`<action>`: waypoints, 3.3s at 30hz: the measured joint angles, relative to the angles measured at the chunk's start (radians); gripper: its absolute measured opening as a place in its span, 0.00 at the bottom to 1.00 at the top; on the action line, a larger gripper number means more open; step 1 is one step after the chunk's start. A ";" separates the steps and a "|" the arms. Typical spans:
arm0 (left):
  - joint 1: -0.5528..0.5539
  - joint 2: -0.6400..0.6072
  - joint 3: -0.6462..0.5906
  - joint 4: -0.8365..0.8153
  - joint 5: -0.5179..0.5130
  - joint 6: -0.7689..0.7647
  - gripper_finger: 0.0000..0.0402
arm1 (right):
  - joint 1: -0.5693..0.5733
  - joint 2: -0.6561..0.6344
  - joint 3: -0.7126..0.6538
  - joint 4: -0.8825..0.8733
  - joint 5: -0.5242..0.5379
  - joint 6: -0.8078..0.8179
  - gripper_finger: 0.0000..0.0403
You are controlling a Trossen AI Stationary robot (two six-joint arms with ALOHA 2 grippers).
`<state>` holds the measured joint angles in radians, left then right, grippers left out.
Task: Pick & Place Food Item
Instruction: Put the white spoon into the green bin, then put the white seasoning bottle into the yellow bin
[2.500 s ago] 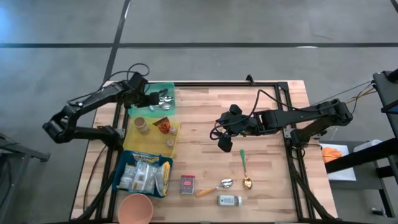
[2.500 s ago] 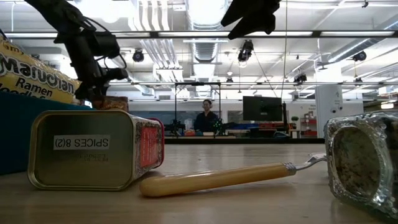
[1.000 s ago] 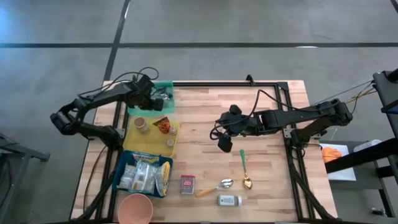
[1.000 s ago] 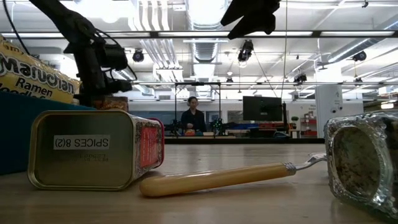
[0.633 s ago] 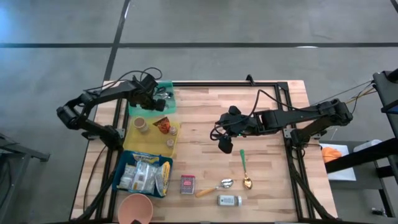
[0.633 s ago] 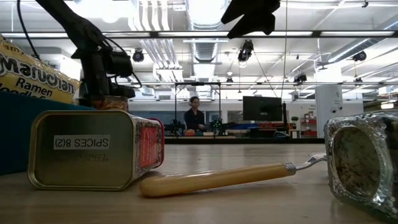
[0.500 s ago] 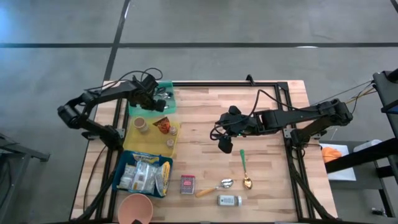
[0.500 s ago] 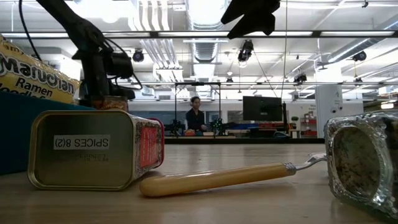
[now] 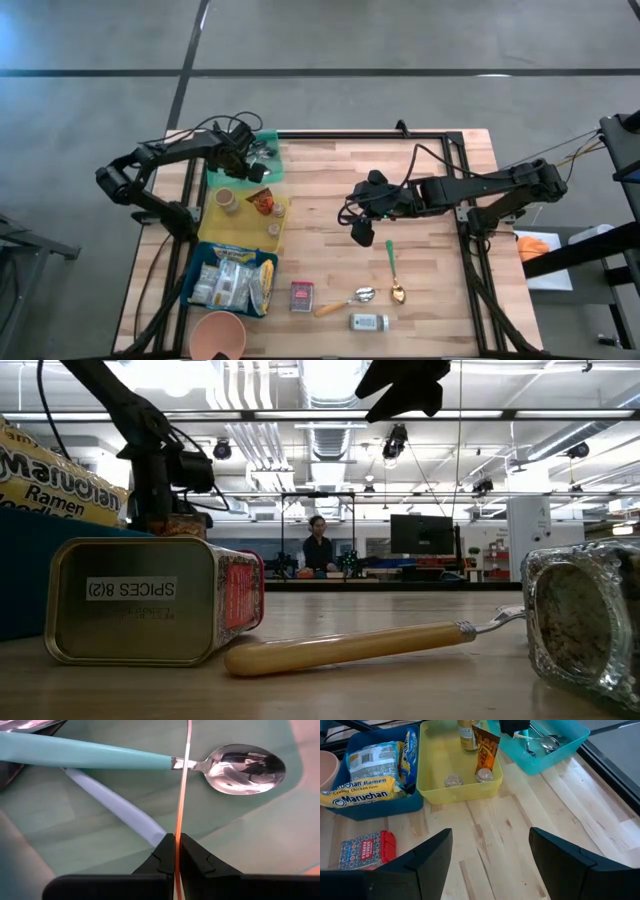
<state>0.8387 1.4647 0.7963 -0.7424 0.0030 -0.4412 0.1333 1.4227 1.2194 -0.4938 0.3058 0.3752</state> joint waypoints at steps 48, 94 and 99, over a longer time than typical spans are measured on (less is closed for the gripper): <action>-0.053 -0.122 0.146 -0.160 -0.023 0.004 0.55 | 0.007 0.000 0.000 -0.328 -0.084 0.583 0.65; -0.415 -0.200 0.197 0.140 0.200 -0.012 0.55 | 0.533 0.236 -0.091 -0.005 -0.247 0.175 0.65; -0.414 -0.200 0.196 0.139 0.200 -0.012 0.55 | 0.533 0.371 0.102 -0.121 -0.247 0.161 0.65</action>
<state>0.4244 1.2652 0.9928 -0.6033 0.2029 -0.4530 0.6662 1.7936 1.3216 -0.6152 0.0590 0.5362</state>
